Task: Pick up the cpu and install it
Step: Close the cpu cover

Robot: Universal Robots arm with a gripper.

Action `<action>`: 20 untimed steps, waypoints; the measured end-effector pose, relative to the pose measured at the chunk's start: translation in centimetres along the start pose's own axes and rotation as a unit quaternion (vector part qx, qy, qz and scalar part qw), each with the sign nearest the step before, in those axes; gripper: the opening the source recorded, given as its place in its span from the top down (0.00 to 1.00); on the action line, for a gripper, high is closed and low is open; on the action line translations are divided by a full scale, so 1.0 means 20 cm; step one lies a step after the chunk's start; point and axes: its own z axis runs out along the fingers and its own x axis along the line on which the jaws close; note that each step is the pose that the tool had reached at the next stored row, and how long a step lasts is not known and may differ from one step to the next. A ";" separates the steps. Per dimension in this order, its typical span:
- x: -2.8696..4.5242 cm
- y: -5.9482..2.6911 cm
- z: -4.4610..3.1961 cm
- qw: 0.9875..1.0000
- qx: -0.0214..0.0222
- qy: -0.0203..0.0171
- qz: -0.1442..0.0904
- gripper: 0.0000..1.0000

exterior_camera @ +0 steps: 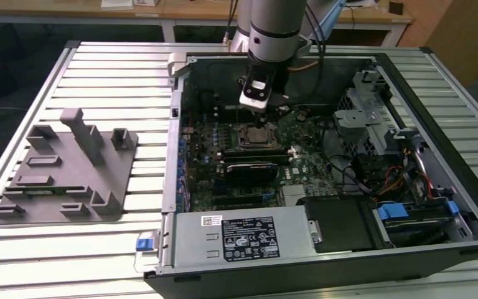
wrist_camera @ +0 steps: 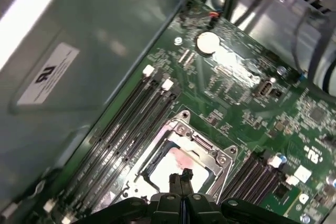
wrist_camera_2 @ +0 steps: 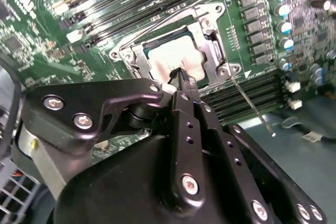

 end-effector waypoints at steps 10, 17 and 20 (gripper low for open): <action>0.000 0.000 0.003 0.996 0.002 0.001 -0.091 0.89; 0.000 0.000 0.005 0.988 0.003 0.002 -0.154 0.89; 0.000 0.000 0.007 0.984 0.003 0.003 -0.181 0.89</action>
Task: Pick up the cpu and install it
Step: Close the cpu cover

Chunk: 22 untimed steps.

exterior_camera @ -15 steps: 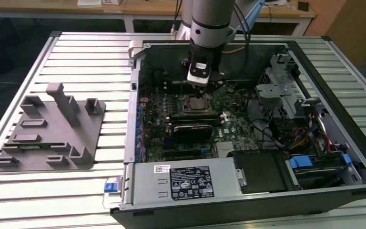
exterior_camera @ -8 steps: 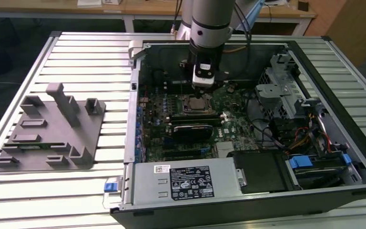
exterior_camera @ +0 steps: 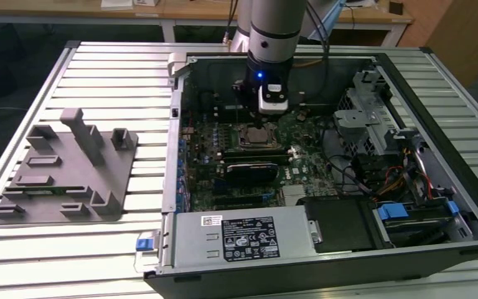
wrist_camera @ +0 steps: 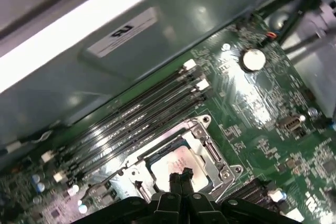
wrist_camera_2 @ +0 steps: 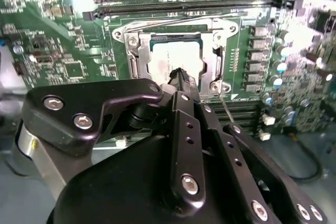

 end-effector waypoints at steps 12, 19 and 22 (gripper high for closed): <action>0.000 0.000 0.007 0.994 0.002 0.002 -0.109 0.89; 0.000 0.000 0.009 0.985 0.003 0.002 -0.171 0.89; 0.000 0.000 0.009 0.982 0.003 0.003 -0.191 0.89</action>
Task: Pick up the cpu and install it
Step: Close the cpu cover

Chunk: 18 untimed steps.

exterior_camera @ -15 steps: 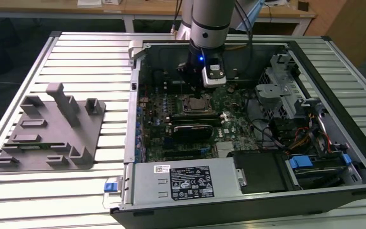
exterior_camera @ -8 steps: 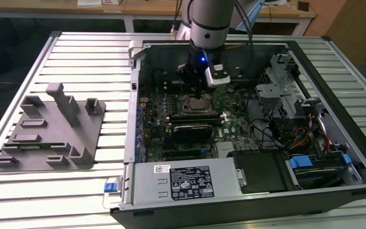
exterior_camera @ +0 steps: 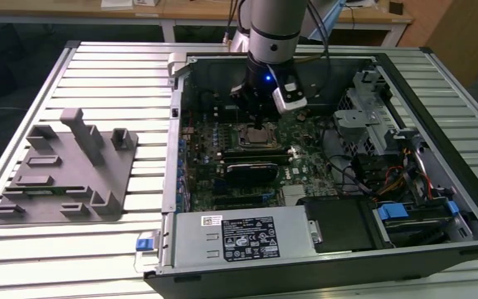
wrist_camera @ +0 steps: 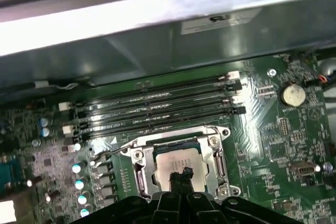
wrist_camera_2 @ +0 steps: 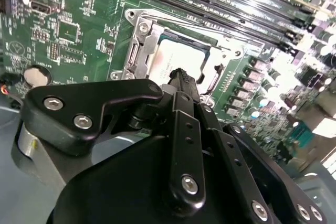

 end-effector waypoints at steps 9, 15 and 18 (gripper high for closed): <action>-0.002 -0.011 0.015 1.000 0.000 0.000 -0.005 0.89; -0.001 -0.017 0.032 1.000 0.000 0.000 -0.005 0.89; 0.013 -0.019 0.038 1.000 0.000 0.000 -0.005 0.89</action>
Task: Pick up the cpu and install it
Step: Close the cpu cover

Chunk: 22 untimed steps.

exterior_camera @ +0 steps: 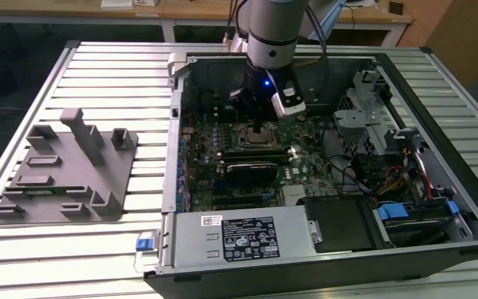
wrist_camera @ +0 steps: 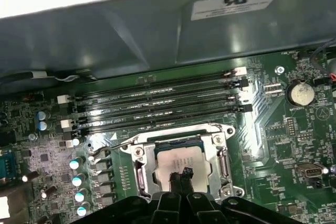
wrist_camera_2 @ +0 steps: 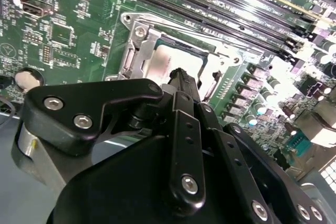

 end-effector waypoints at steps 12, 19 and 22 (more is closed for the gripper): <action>0.055 -0.009 0.022 1.000 0.000 0.000 0.000 0.89; 0.067 -0.011 0.042 1.000 -0.002 -0.008 0.000 0.89; 0.077 -0.014 0.045 1.000 -0.002 -0.011 -0.001 0.89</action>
